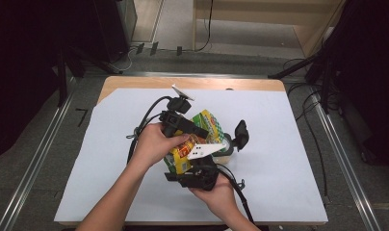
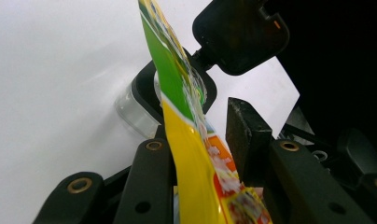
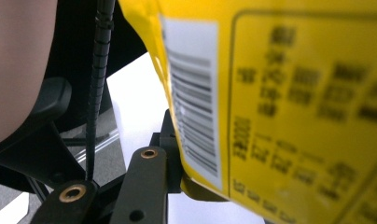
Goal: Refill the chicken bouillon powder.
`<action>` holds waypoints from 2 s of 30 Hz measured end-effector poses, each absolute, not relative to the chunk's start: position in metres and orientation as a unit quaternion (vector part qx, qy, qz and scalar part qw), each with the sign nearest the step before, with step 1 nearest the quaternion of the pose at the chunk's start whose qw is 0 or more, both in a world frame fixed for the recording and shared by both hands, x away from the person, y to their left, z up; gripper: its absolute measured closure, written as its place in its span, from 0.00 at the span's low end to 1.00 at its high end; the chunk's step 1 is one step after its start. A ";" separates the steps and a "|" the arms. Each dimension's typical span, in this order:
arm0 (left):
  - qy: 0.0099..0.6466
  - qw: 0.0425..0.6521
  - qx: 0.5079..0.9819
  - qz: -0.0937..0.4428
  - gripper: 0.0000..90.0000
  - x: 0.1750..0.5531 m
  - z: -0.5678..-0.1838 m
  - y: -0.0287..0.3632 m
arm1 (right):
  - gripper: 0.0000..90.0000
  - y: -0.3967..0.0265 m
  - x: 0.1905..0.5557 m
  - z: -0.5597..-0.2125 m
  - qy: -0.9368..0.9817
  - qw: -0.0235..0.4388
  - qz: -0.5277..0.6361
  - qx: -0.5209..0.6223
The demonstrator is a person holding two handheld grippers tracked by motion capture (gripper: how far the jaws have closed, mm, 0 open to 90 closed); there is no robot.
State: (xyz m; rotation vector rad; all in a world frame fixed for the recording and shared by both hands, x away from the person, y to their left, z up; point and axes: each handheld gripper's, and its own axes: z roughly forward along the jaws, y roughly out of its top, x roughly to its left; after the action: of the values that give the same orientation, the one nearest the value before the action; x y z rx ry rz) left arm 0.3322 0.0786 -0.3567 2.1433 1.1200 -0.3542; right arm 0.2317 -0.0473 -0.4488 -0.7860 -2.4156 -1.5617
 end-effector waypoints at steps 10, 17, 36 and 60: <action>0.427 0.330 0.831 -0.133 0.81 0.330 -0.357 0.083 | 0.80 -0.049 0.233 -0.449 -0.806 0.088 -0.522 -0.264; 0.427 0.306 0.844 -0.110 0.87 0.329 -0.356 0.075 | 0.78 -0.046 0.232 -0.451 -0.813 0.083 -0.515 -0.259; 0.424 0.309 0.839 -0.145 0.88 0.349 -0.351 0.069 | 0.79 -0.046 0.239 -0.439 -0.811 0.082 -0.515 -0.267; 0.437 0.279 0.847 -0.115 0.87 0.351 -0.342 0.057 | 0.80 -0.044 0.243 -0.438 -0.809 0.078 -0.522 -0.259</action>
State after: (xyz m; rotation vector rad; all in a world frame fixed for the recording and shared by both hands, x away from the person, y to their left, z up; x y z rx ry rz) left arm 0.3511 0.0569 -0.3417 2.2734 1.1735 -0.3095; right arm 0.2435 -0.0438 -0.4378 -0.7758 -2.4224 -1.5624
